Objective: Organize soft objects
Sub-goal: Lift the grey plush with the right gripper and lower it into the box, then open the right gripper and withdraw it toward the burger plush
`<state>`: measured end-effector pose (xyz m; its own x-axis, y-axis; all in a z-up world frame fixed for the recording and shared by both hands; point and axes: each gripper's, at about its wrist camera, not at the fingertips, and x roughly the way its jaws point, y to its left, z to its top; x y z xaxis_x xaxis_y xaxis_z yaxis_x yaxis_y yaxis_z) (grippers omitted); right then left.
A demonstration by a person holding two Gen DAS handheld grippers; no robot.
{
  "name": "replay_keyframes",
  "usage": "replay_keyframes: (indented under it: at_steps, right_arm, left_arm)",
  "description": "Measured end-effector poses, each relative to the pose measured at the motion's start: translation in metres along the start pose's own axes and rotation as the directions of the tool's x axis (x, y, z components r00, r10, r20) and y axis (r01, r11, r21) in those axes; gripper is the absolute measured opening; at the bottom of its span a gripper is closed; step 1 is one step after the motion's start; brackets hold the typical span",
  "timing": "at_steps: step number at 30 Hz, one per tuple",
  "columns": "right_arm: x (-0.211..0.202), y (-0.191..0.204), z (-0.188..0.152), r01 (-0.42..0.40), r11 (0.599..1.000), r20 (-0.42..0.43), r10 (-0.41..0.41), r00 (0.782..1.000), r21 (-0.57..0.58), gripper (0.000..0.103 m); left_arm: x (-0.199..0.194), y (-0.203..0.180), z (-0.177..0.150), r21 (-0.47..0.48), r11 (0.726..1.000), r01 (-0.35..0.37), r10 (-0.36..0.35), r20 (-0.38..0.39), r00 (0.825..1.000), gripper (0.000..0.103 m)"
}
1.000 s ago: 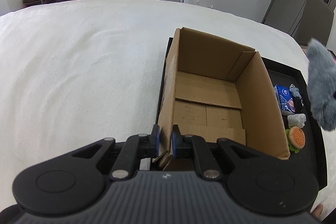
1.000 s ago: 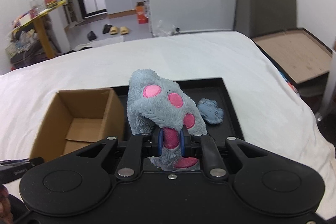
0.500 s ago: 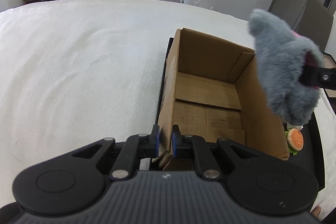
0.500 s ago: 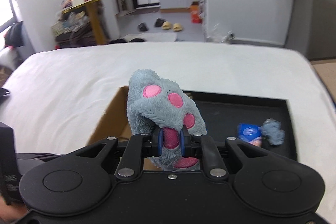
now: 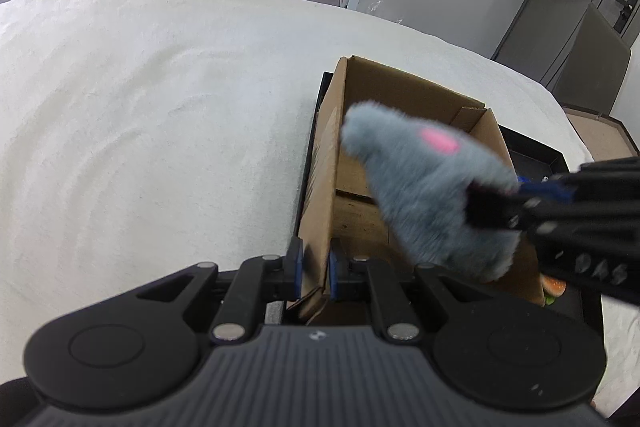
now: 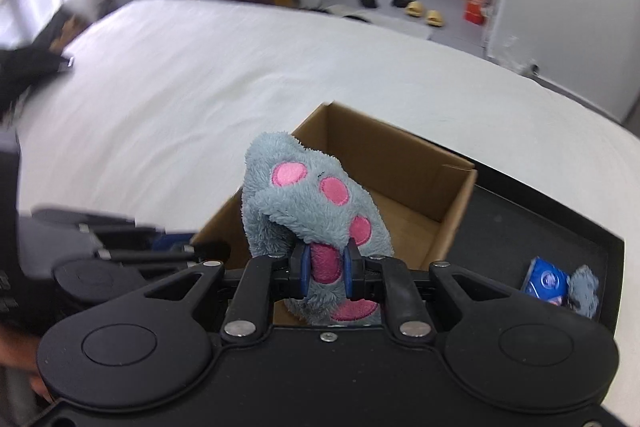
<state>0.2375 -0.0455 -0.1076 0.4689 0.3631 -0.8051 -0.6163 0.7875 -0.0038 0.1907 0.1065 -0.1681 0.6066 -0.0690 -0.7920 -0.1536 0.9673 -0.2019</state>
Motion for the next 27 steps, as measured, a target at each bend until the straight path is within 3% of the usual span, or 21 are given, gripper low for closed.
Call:
replay_keyframes:
  at_steps: [7,13,15,22,27]
  right_arm:
    - [0.02,0.0,-0.007,-0.062,0.993,-0.117,0.05,0.992,-0.096,0.016]
    - [0.037,0.001,-0.009,-0.103,0.992,-0.19,0.089,0.978,-0.067,0.018]
    - [0.037,0.0,-0.011,-0.109,0.994,-0.193,0.102,0.976,-0.026,0.023]
    - [0.026,-0.017,-0.015,-0.111,0.99,-0.174,0.124,0.977,0.086,0.026]
    - [-0.003,-0.025,-0.016,-0.121,0.984,-0.107,0.135,0.985,0.13,0.04]
  left_arm:
    - [0.002,0.007,-0.001,-0.018,1.0,0.015,-0.015,0.0,1.0,0.011]
    - [0.005,0.006,-0.001,-0.013,1.0,0.014,-0.014,-0.011,1.0,0.011]
    - [0.006,0.003,-0.001,0.002,1.0,0.009,-0.009,-0.009,1.0,0.012]
    - [0.007,0.001,-0.001,-0.001,1.0,-0.004,0.004,-0.014,1.0,0.015]
    - [0.004,-0.002,-0.001,0.005,1.0,-0.027,0.027,-0.009,1.0,0.024]
